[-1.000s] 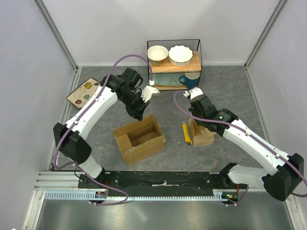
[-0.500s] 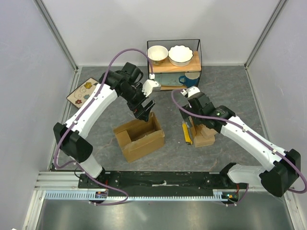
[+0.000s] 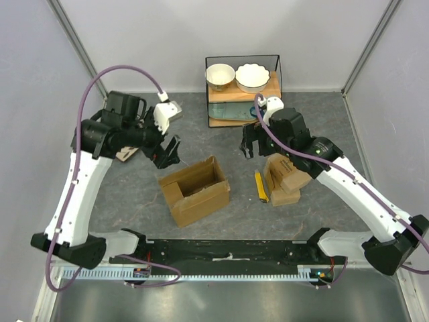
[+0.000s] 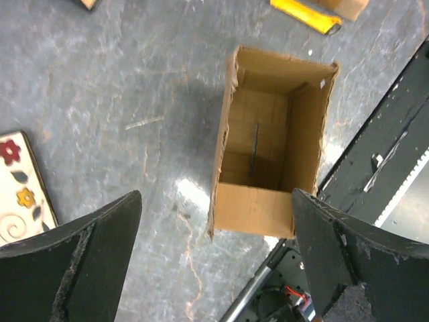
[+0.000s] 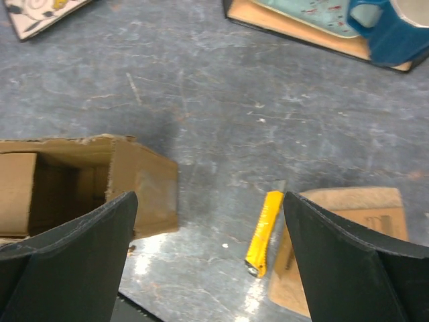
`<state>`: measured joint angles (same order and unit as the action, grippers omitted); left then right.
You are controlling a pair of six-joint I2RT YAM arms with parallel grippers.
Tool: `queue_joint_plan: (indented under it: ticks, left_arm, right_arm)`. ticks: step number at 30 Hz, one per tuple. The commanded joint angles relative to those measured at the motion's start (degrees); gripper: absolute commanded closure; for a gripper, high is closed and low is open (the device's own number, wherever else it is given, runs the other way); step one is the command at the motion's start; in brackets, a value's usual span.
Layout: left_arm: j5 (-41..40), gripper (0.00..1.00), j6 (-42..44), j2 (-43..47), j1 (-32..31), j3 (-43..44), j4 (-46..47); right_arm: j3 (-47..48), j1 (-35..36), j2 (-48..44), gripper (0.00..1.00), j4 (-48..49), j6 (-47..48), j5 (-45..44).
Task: Unpack the express box
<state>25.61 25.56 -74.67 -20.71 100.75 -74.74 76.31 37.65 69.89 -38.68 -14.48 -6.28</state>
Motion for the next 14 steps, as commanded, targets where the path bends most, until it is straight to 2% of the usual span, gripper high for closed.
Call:
queue_joint_plan:
  ticks: [1,6,14]
  left_arm:
    - [-1.96,0.01,0.81,5.49,1.99,-9.85,3.28]
    - [-5.12,0.01,-1.91,12.09,4.10,-16.02,8.28]
    - [-8.64,0.01,-5.87,16.58,4.45,-18.83,11.72]
  right_arm:
    - [-3.00,0.14,0.87,0.02,7.29,-4.24,6.20]
    - [-5.47,0.14,0.95,0.02,11.95,-5.47,13.21]
    - [-9.60,1.29,-1.94,0.02,15.82,-5.73,13.06]
